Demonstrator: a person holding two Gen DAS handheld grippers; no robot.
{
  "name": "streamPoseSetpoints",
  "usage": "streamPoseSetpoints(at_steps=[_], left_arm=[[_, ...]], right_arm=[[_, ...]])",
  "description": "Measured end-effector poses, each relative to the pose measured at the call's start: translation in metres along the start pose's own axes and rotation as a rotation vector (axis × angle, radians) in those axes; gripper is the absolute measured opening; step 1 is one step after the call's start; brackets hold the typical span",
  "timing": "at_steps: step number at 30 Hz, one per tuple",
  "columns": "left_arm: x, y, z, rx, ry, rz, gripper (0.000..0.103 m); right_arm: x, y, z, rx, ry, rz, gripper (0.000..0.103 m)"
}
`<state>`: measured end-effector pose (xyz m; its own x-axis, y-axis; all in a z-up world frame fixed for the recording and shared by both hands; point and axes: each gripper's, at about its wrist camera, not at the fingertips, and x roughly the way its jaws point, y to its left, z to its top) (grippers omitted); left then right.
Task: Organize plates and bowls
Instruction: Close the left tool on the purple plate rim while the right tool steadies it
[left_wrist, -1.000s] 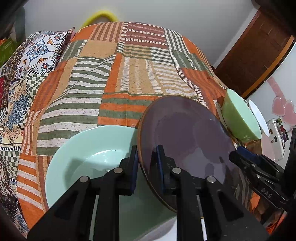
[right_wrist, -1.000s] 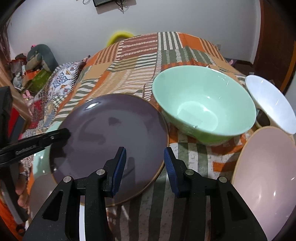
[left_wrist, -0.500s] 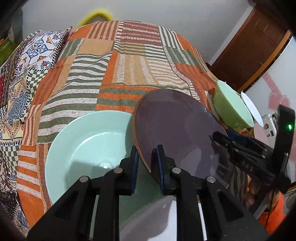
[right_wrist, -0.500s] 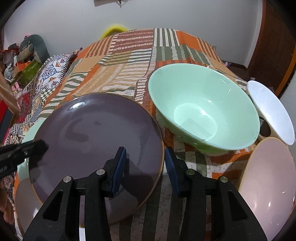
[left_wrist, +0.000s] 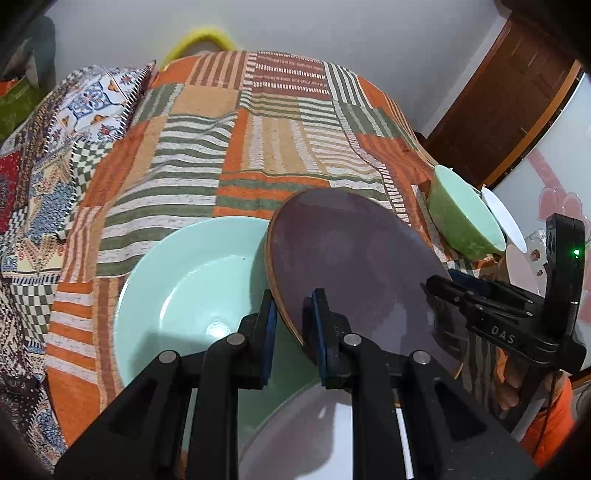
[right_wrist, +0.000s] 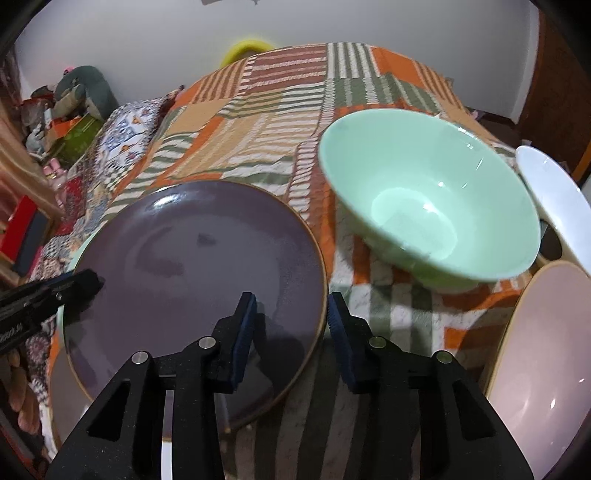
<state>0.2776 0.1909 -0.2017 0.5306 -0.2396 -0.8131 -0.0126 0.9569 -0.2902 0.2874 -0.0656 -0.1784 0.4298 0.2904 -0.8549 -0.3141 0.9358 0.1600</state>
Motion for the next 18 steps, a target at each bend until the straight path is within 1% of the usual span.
streamPoseSetpoints(at_steps=[2, 5, 9, 13, 14, 18], left_arm=[[-0.002, 0.000, -0.002, 0.008, -0.005, 0.010, 0.018], [0.000, 0.003, -0.001, -0.006, 0.002, 0.002, 0.018], [0.004, 0.004, 0.002, -0.010, 0.005, -0.003, 0.018], [0.009, 0.004, 0.004, -0.014, 0.008, -0.005, 0.018], [0.010, 0.004, 0.005, -0.013, 0.008, -0.004, 0.018], [0.014, 0.007, 0.009, -0.016, 0.014, -0.006, 0.018]], right_arm=[[-0.002, 0.003, -0.005, -0.010, 0.007, 0.022, 0.037], [0.001, 0.005, -0.004, -0.022, 0.007, 0.023, 0.036], [0.005, 0.001, 0.004, 0.007, 0.009, 0.033, 0.038], [0.012, 0.008, 0.009, -0.023, -0.001, -0.011, 0.038], [0.013, 0.009, 0.010, -0.026, -0.004, -0.018, 0.040], [0.018, 0.009, 0.016, -0.021, -0.015, -0.017, 0.042]])
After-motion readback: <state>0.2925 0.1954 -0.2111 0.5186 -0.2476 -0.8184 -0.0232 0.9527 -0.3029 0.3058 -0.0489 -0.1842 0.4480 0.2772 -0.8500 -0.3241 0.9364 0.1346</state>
